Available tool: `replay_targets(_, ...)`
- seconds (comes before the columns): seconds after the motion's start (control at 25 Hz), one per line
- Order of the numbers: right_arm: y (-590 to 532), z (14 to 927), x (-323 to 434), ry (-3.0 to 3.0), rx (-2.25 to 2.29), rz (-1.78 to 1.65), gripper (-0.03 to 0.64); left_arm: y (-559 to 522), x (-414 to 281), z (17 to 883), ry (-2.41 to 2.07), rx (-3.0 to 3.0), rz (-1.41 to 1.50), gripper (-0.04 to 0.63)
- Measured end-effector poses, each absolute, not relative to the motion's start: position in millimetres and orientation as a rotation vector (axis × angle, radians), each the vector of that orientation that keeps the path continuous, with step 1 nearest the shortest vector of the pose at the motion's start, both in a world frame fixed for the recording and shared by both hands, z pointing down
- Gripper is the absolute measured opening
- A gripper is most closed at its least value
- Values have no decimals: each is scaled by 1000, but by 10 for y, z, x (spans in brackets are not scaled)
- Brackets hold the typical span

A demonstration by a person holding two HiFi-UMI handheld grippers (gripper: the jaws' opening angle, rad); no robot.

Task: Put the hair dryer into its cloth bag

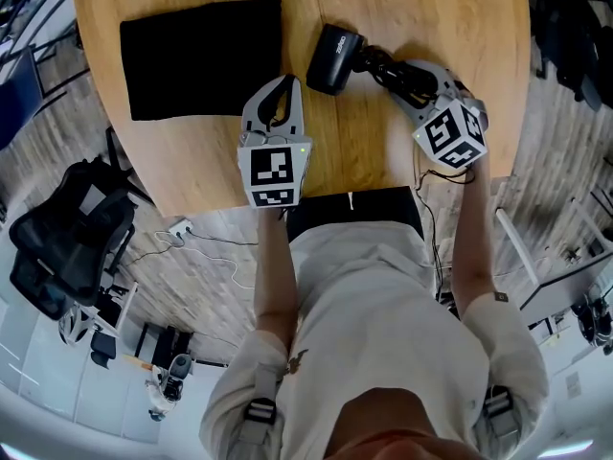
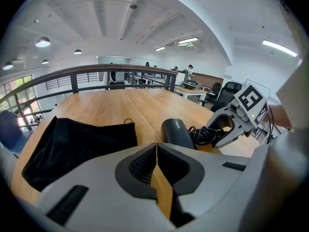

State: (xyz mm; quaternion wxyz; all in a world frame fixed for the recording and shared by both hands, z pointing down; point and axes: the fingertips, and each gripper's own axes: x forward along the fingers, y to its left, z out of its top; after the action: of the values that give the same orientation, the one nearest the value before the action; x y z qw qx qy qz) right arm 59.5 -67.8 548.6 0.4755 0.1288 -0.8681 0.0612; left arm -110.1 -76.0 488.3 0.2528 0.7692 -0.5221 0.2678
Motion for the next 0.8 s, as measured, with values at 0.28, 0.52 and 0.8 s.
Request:
replay_targets(0.28,-657,5484,524,-2125,305,145,225,-771,-1326,5064,-1454,2051,796,21)
replay_targets(0.52,-649,5491,507,-2122,303,148,225,-781,-1407,5236,-1462,2021,869,23)
replay_targets(0.8,-651,5489,507,-2118,309,151,225,-783,-1447,5367,-1462,2007,979,83)
